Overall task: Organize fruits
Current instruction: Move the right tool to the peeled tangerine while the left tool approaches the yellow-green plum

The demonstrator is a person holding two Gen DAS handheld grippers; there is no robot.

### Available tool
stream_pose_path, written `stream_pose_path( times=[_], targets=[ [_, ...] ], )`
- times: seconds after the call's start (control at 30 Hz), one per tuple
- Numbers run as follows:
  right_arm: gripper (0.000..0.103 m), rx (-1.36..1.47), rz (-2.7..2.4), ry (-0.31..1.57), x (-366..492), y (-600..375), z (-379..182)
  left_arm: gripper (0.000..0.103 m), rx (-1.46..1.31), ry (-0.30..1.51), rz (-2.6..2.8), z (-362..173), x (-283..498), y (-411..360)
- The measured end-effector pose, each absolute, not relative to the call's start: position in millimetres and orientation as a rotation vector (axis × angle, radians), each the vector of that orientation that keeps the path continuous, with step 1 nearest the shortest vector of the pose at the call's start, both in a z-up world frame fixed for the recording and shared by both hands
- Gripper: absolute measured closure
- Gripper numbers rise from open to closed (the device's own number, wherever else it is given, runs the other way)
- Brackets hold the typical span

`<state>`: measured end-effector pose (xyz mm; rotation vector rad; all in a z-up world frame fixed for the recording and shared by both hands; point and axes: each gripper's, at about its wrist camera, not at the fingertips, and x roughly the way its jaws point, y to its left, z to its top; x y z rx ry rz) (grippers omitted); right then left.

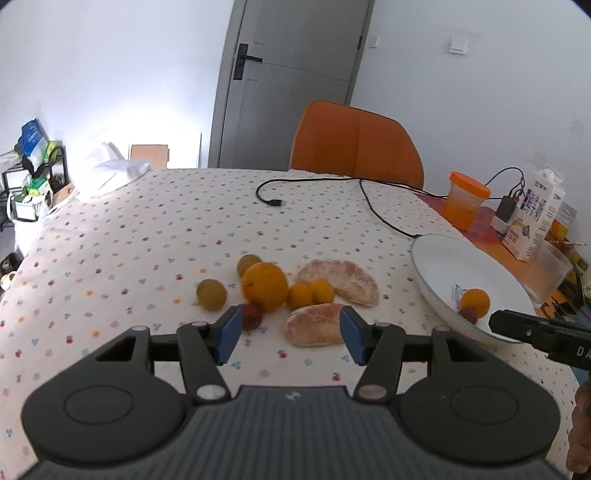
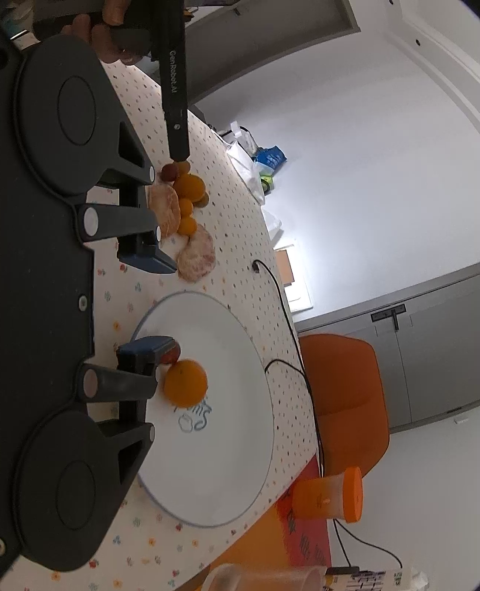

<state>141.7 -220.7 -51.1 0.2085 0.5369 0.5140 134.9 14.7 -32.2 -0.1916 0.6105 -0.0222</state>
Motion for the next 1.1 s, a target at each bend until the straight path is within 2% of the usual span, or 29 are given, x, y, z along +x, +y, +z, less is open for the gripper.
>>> stream_pose_path(
  times=[0.17, 1.1],
  targets=[
    [0.058, 0.186, 0.539, 0.540, 144.8, -206.9, -47.9, 0.047, -0.205, 0.612, -0.010, -37.4, 136.1, 25.7],
    [0.057, 0.088, 0.662, 0.637, 175.2, -132.9, -54.4, 0.054, -0.252, 0.621, 0.011, -48.3, 157.9, 66.2]
  ],
)
